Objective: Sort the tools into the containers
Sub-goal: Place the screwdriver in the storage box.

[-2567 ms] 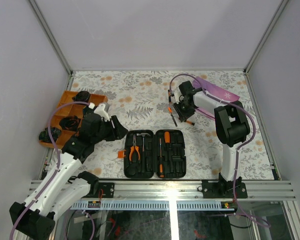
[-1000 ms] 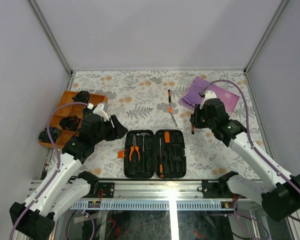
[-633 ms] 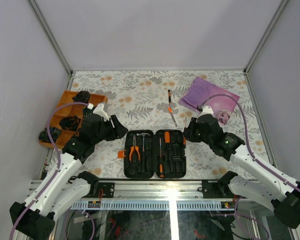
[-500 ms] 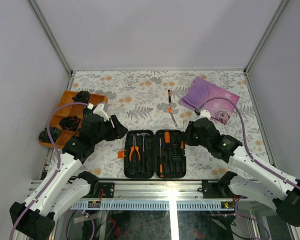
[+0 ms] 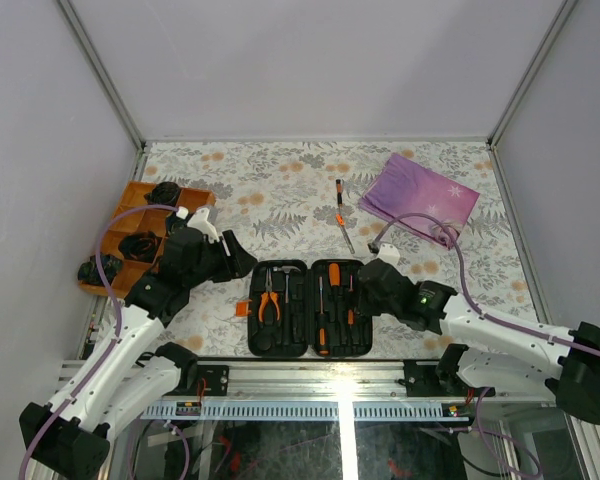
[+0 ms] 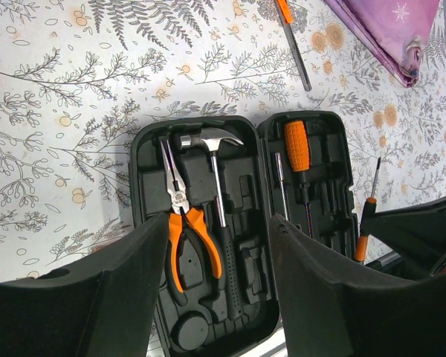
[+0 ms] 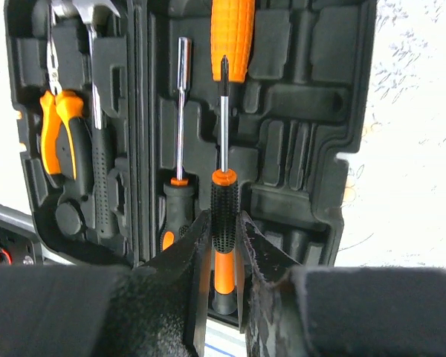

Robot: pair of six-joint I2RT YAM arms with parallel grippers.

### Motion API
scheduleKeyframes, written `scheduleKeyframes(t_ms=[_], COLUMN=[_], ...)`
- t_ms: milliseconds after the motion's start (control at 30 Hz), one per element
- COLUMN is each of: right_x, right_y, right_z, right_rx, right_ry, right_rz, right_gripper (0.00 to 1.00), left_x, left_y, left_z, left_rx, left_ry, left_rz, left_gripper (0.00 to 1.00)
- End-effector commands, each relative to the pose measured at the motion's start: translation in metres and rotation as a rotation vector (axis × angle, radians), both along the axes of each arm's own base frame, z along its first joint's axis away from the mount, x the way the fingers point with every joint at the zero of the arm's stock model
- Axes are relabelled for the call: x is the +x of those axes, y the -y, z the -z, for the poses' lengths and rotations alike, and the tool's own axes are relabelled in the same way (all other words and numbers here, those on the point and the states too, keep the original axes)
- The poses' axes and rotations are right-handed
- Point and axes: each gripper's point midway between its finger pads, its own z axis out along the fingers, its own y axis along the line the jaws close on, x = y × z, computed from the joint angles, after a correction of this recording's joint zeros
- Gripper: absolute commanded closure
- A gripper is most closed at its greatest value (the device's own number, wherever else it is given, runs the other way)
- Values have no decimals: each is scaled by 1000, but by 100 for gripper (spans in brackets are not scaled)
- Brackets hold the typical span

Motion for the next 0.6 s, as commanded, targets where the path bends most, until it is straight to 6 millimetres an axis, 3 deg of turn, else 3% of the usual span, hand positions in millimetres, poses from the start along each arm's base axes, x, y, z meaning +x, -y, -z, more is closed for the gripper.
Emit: scheduleKeyframes(t_ms=[0, 200, 400, 567], right_x=[-6, -20, -21, -14], right_y=[-5, 7, 53, 39], right_z=[8, 26, 31, 18], right_rx=[-7, -50, -189, -124], right_ry=[-10, -41, -22, 21], right_rz=[29, 48, 185, 153], right_gripper=[100, 100, 100, 100], left_x=[4, 4, 4, 5], left_y=[3, 5, 4, 4], left_z=[-7, -4, -3, -1], left_rx=[-9, -4, 1, 5], left_ry=[24, 11, 10, 8], left_rz=[10, 15, 10, 9], left_gripper=[44, 44, 44, 44])
